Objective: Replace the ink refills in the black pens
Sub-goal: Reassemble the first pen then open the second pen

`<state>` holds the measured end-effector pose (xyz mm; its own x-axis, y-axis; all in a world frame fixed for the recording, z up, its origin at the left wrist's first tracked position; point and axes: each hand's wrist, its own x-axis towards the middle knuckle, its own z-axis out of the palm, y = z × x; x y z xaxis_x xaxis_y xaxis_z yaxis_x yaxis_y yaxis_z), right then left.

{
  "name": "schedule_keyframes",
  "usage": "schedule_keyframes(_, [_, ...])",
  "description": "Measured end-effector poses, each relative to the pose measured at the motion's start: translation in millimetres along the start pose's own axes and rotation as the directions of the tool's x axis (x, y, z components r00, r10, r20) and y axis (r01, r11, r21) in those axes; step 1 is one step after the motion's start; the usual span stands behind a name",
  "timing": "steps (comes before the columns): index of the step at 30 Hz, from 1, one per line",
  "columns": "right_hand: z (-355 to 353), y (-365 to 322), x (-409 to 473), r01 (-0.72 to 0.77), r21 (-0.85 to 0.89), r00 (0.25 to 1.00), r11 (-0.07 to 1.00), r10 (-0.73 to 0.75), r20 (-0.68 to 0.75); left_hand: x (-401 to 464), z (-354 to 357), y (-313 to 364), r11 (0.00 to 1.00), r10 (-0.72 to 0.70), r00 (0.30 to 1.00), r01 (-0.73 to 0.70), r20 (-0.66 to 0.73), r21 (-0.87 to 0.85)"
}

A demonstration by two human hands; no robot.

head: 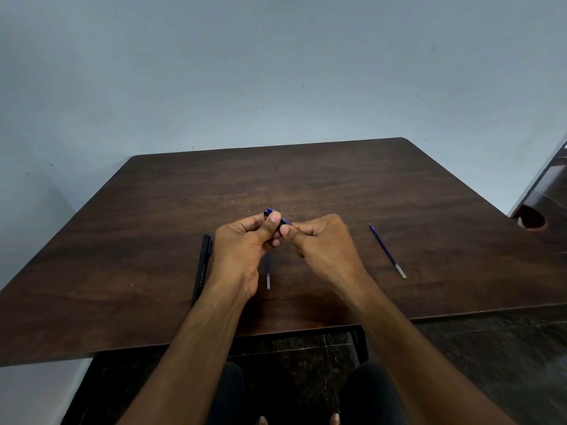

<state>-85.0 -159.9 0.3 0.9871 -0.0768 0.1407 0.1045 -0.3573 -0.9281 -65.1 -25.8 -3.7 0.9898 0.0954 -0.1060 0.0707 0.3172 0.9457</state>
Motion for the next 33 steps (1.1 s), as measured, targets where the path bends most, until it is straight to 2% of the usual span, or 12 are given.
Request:
schedule_keyframes(8, [-4, -3, -1, -0.023, -0.02, 0.999, 1.0, 0.023, 0.045, 2, 2, 0, 0.999, -0.033, 0.999, 0.032, 0.014, 0.025])
schedule_keyframes(16, [-25, -11, -6, -0.301, 0.105, 0.952, 0.948, 0.293, 0.09, 13, 4, 4, 1.0, -0.015, 0.999, 0.015, -0.04, -0.001])
schedule_keyframes(19, [-34, -9, -9, -0.358, 0.115, 0.933, 0.927, 0.352, 0.074, 22, 3, 10, 0.997, 0.012, 0.998, -0.007, -0.06, 0.074])
schedule_keyframes(21, [-38, -6, -10, -0.376, 0.129, 0.927, 0.918, 0.371, 0.062, 28, 5, 11, 0.98, 0.025, 0.999, -0.016, -0.045, 0.197])
schedule_keyframes(25, [-43, -2, -11, -0.394, 0.188, 0.919, 0.9, 0.39, 0.058, 32, 16, 8, 0.872, 0.012, 1.0, -0.019, 0.016, 0.49])
schedule_keyframes(29, [-45, -1, -9, -0.417, 0.195, 0.908, 0.888, 0.415, 0.055, 38, 34, 4, 0.667, -0.025, 0.999, -0.003, 0.026, 0.745])
schedule_keyframes(31, [-45, 2, -8, -0.428, 0.206, 0.903, 0.88, 0.426, 0.056, 41, 42, 2, 0.558, -0.022, 1.0, -0.006, 0.021, 0.83])
schedule_keyframes(33, [-46, 4, -8, -0.448, 0.213, 0.893, 0.868, 0.444, 0.069, 44, 48, 2, 0.497, -0.016, 1.0, 0.004, 0.004, 0.867])
